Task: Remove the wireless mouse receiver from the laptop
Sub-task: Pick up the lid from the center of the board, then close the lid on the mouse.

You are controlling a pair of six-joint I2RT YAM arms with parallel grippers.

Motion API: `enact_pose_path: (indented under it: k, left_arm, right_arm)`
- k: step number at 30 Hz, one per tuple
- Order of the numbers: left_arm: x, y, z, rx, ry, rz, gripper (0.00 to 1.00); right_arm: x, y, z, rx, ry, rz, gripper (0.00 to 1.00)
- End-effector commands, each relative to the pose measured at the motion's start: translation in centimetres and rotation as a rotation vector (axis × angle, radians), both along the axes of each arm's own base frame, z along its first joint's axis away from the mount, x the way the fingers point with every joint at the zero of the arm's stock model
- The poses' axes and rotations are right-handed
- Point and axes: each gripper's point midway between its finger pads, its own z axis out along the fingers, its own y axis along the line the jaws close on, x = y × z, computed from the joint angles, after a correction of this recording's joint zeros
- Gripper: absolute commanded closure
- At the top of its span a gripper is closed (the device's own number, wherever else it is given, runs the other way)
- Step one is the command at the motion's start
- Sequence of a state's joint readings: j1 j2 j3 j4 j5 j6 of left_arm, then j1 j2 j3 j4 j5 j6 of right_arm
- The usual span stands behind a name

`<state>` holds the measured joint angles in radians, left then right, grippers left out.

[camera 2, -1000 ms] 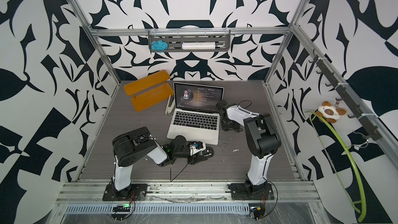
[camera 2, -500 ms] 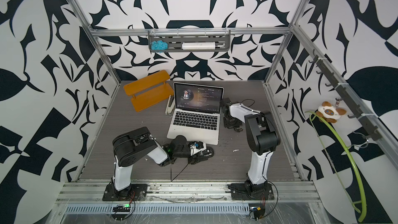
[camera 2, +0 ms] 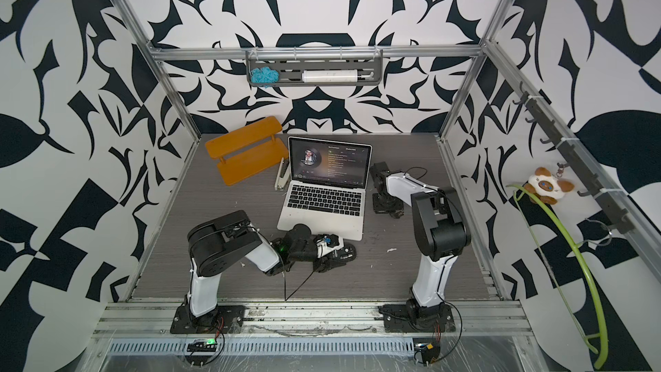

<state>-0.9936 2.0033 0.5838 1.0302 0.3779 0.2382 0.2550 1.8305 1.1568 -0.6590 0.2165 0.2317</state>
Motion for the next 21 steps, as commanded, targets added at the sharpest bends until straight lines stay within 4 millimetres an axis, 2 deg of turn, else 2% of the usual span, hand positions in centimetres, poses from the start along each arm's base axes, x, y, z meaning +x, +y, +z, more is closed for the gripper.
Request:
enact_pose_path:
  k: [1, 5, 10, 16, 21]
  left_arm:
    - [-3.0, 5.3, -8.3, 0.323, 0.193, 0.027, 0.72]
    - [-3.1, 5.5, -8.2, 0.327, 0.189, 0.023, 0.72]
    - [-2.9, 6.0, -7.8, 0.320, 0.195, 0.029, 0.73]
    - [-2.7, 6.8, -7.2, 0.294, 0.227, 0.036, 0.76]
    - [-2.4, 7.7, -7.0, 0.268, 0.261, 0.056, 0.77]
  right_arm:
    - [-1.4, 3.4, 2.3, 0.222, -0.003, 0.008, 1.00]
    - [-2.5, 6.9, 6.3, 0.466, -0.078, 0.050, 1.00]
    - [-6.0, 12.1, 9.5, 0.859, -0.088, 0.110, 1.00]
    - [-9.7, 15.2, 11.2, 1.204, -0.062, 0.145, 1.00]
    - [-11.4, 16.2, 10.7, 1.354, -0.042, 0.134, 1.00]
